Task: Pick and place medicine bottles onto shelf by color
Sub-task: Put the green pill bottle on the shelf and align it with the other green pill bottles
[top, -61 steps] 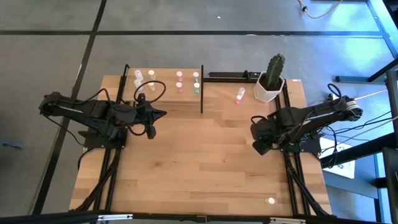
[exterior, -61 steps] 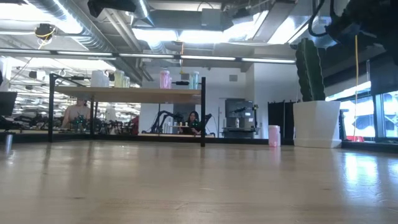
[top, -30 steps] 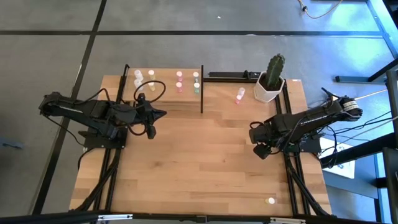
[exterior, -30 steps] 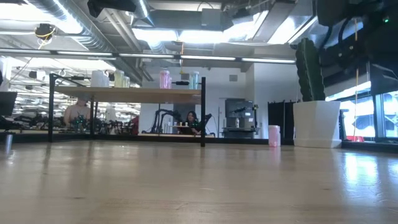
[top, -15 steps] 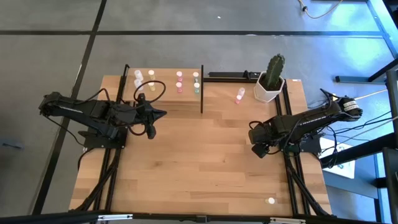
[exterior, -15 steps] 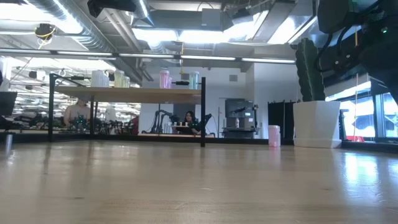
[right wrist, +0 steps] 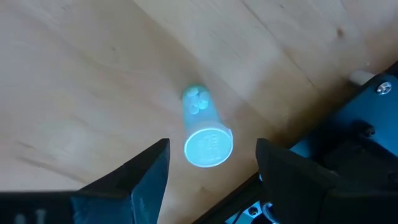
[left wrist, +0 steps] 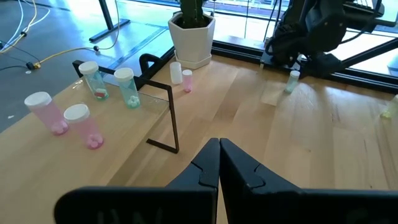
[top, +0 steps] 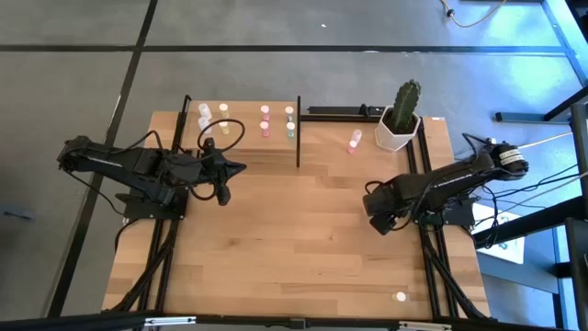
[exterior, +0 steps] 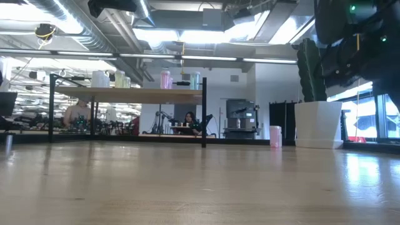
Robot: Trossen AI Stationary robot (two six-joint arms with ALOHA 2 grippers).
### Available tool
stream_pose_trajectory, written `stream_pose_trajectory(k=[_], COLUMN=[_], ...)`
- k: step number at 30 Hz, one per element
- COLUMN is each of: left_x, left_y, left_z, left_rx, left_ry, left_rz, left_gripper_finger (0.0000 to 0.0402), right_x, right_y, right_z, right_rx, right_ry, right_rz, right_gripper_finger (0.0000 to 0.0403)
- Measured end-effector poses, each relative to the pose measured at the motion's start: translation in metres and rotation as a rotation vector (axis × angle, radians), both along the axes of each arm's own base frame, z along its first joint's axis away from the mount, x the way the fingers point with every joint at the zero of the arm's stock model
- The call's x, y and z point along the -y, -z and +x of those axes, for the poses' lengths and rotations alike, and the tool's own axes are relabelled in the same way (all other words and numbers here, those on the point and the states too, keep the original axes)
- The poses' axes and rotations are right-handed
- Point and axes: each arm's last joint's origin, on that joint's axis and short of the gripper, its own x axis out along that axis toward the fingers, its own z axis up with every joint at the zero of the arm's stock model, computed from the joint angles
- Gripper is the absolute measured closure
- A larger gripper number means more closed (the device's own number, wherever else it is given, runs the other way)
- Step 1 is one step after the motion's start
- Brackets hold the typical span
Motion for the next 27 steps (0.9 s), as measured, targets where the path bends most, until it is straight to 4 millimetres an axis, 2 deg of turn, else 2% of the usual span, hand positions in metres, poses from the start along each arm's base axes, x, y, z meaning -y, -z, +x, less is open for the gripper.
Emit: stream_pose_trajectory(k=[8, 16, 27], left_x=[0.000, 0.000, 0.000], left_y=[0.000, 0.000, 0.000], left_z=[0.000, 0.000, 0.000], left_rx=[0.000, 0.000, 0.000], left_ry=[0.000, 0.001, 0.001], left_rz=[0.000, 0.000, 0.001], left_gripper_finger=[0.0401, 0.0401, 0.0401], right_x=[-0.002, -0.004, -0.004], right_y=[0.013, 0.022, 0.023], right_z=[0.007, 0.018, 0.018], right_rx=[-0.071, -0.021, -0.036], right_ry=[-0.024, -0.072, -0.065], right_rz=[-0.013, 0.005, 0.004], right_gripper_finger=[0.0162, 0.0163, 0.0208])
